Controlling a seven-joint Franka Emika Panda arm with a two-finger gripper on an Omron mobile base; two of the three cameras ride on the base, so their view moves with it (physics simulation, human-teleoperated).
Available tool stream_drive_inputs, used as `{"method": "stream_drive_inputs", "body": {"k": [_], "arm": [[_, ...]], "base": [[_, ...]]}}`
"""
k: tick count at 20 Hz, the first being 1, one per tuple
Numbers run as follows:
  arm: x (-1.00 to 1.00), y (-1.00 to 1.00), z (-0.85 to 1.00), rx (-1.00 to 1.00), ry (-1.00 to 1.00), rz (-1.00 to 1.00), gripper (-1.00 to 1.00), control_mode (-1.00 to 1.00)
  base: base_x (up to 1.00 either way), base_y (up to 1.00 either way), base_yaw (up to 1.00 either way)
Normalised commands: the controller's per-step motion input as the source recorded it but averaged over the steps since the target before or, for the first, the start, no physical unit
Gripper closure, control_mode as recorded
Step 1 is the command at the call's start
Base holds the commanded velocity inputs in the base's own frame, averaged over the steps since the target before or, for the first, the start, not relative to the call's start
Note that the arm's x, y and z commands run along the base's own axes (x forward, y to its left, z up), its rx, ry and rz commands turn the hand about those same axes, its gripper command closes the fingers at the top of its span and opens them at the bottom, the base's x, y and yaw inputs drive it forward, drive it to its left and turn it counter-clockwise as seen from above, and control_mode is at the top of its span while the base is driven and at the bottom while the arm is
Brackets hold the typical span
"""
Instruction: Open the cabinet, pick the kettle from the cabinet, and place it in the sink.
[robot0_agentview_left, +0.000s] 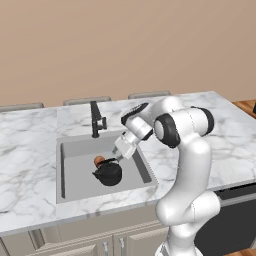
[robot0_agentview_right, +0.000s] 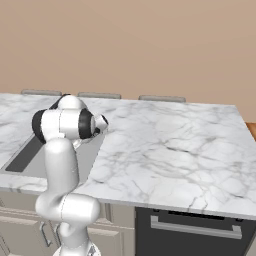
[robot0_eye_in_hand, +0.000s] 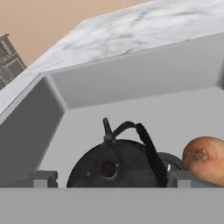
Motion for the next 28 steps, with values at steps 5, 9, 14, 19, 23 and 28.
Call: {"method": "stream_drive_inputs", "body": {"k": [5, 9, 14, 19, 23, 28], "arm": [[-0.20, 0.00, 0.27, -0.03, 0.05, -0.14, -1.00, -1.00], [-0.20, 0.00, 0.30, -0.07, 0.12, -0.15, -1.00, -1.00], [-0.21, 0.00, 0.29, -0.18, 0.10, -0.12, -1.00, -1.00], [-0.23, -0.03, 0.31, -0.20, 0.10, -0.06, -1.00, -1.00], [-0.25, -0.04, 0.31, -0.21, 0.09, -0.04, -1.00, -1.00], [-0.27, -0.05, 0.30, -0.21, 0.01, -0.02, -1.00, -1.00]], "base": [[0.00, 0.00, 0.00], [0.00, 0.00, 0.00], [0.00, 0.00, 0.00], [0.00, 0.00, 0.00], [0.00, 0.00, 0.00], [0.00, 0.00, 0.00]]}}
